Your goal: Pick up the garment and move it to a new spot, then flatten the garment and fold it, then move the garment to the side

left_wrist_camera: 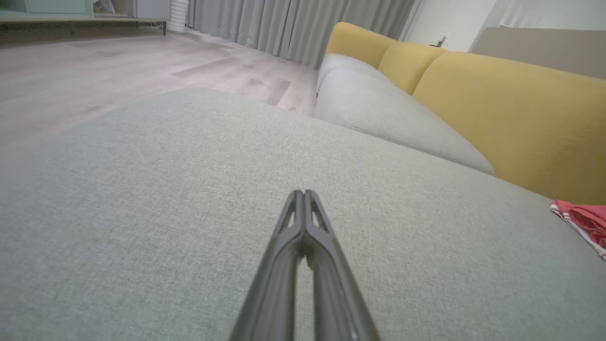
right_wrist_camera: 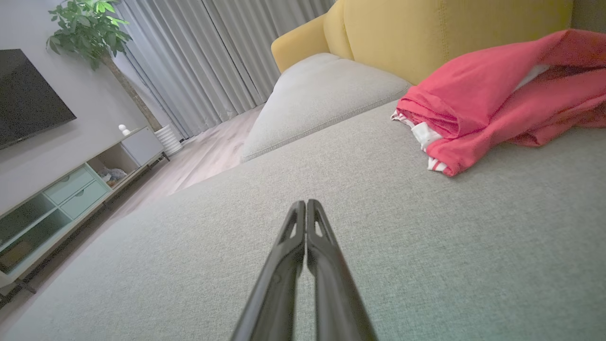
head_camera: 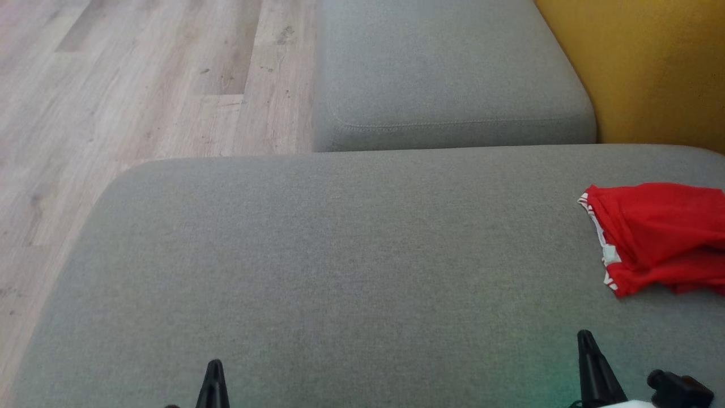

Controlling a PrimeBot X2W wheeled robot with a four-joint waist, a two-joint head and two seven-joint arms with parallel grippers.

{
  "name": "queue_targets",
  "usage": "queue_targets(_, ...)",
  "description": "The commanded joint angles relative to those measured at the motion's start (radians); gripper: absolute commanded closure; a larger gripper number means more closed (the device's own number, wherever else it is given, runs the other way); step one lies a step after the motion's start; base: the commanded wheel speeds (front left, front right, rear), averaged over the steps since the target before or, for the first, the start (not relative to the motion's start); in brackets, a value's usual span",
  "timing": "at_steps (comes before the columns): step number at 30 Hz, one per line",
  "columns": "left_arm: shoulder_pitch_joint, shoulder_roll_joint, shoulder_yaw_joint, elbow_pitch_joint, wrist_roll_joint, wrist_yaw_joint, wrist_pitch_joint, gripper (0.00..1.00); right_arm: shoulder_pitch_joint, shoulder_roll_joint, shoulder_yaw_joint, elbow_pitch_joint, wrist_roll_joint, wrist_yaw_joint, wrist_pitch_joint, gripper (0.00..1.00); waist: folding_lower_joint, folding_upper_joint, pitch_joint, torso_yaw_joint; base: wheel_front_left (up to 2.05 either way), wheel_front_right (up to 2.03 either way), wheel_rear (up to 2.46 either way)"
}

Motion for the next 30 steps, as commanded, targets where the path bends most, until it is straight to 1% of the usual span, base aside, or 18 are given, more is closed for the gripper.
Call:
queue_targets(1,-0.059,0.008,0.026,-0.029,-0.043,-0.009,0.008,1.00,-0.056,-0.007,-0.004,-0.031,0.044,0.002,0.008,1.00,-0.0001,0.0000,0.004,-0.001,0.00,0.00,0.00)
queue_targets(30,-0.136,0.016,0.100,-0.024,-0.394,-0.076,0.082,1.00,-0.134,-0.011,-0.041,-0.032,0.389,0.003,0.089,1.00,-0.0001,0.0000,0.051,-0.010,0.00,0.00,0.00)
